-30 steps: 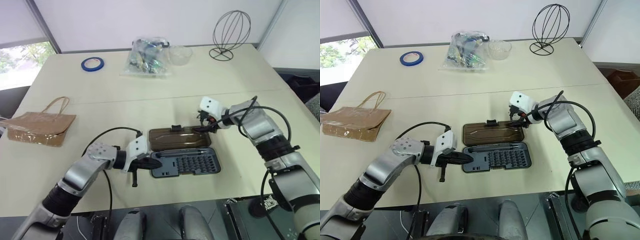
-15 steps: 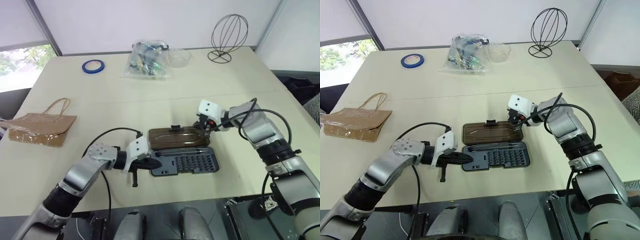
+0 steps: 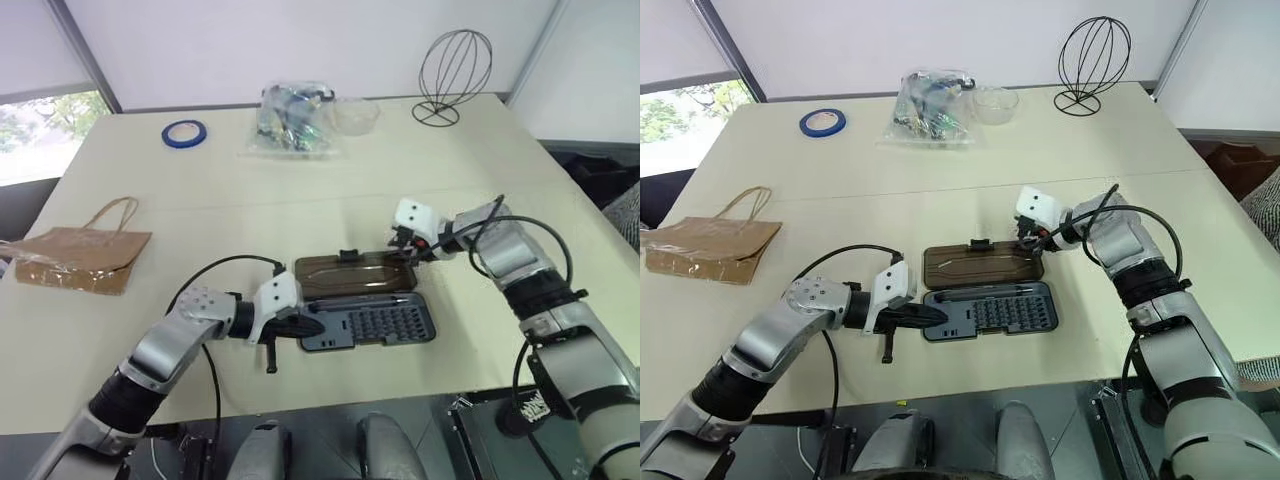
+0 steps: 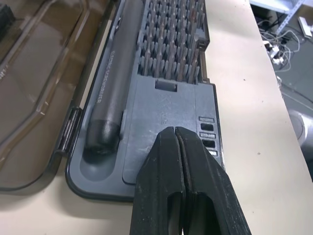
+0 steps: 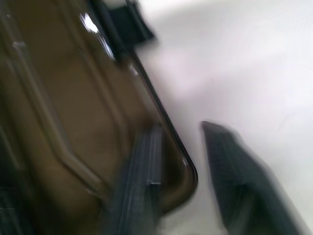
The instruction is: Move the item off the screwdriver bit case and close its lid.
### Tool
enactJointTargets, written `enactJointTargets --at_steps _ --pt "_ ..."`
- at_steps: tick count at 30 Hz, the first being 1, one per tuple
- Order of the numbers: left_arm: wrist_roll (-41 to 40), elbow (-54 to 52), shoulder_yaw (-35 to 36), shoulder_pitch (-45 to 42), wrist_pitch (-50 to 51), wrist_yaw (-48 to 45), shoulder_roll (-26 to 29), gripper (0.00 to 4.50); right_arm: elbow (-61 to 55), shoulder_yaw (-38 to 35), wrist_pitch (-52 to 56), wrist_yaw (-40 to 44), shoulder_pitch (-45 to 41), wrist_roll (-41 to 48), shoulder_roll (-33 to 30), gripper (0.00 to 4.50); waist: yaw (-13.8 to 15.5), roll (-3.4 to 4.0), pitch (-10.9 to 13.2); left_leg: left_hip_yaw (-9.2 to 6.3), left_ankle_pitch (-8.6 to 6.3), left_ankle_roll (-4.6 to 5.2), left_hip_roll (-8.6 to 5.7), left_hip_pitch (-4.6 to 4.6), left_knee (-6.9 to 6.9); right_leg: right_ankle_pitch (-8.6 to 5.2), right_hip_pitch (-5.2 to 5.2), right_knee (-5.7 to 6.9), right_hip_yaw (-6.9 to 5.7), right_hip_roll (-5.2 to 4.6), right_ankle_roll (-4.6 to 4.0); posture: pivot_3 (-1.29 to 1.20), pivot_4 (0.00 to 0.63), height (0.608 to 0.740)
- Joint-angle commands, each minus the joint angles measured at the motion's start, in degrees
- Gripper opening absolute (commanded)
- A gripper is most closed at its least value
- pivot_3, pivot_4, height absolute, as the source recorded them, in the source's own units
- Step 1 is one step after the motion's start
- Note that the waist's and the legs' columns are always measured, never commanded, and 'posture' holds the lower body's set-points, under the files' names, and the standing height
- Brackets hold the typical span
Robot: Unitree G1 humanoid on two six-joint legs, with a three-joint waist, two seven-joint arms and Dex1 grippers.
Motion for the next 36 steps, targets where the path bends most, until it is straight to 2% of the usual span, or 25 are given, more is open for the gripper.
enactJointTargets --at_steps 1,11,14,19,27,32,36 --pt "0.29 -0.97 0.23 0.34 0.5 0.5 0.26 0.0 3.09 1.22 -1.11 0.47 -0.19 -1.65 1.22 3.43 0.08 0.0 0.0 -0.02 0.0 0.0 0.0 -0.01 -0.01 0.0 0.0 0.0 -0.01 0.0 0.0 0.0 0.15 0.74" --pt "0.53 -0.61 0.18 0.29 0.01 1.27 -0.18 0.0 10.31 2.1 -2.51 4.98 -3.03 -3.39 2.46 3.43 0.12 0.0 0.0 -0.02 0.01 -0.01 0.0 -0.01 -0.03 0.0 0.0 -0.02 -0.01 0.0 0.0 0.0 0.15 0.74" --pt "0.55 -0.81 0.15 0.38 0.02 1.54 -0.34 0.0 12.67 2.24 -3.08 5.67 -3.81 -4.0 3.0 2.58 0.14 0.0 0.0 -0.02 0.0 -0.01 -0.01 -0.01 -0.03 0.0 0.01 -0.03 -0.01 0.0 0.0 0.0 0.15 0.74" --pt "0.53 -1.15 0.13 0.55 -0.06 2.12 -0.42 0.0 16.31 2.81 -5.06 6.35 -4.7 -5.41 3.45 0.05 0.01 -0.07 -0.05 -0.01 0.0 0.0 0.0 0.18 -0.02 0.0 0.23 -0.06 0.0 0.0 0.0 0.0 0.15 0.74" --pt "0.45 -1.58 0.57 0.91 0.15 2.64 -0.5 0.0 16.68 2.9 -7.22 7.25 -4.08 -6.02 3.69 0.05 0.08 -0.13 -0.1 -0.08 0.0 0.0 0.01 0.29 -0.02 0.0 0.35 -0.07 -0.03 0.02 -0.01 0.0 0.15 0.74" --pt "0.45 -1.28 0.64 0.81 0.13 2.74 -0.52 0.0 11.57 2.7 -14.2 2.97 -2.28 -7.58 2.41 0.05 0.0 -0.13 -0.1 -0.08 0.0 0.0 0.01 0.29 -0.02 0.0 0.35 -0.08 -0.03 0.02 -0.01 0.0 0.15 0.74" --pt "0.4 0.33 1.22 -0.33 -0.15 2.56 -0.73 0.0 3.17 2.07 -21.43 -1.3 0.22 -9.73 0.06 0.05 0.0 -0.13 -0.09 -0.04 0.0 0.0 0.02 0.29 -0.03 0.0 0.33 -0.07 -0.02 0.03 -0.01 0.0 0.15 0.74"
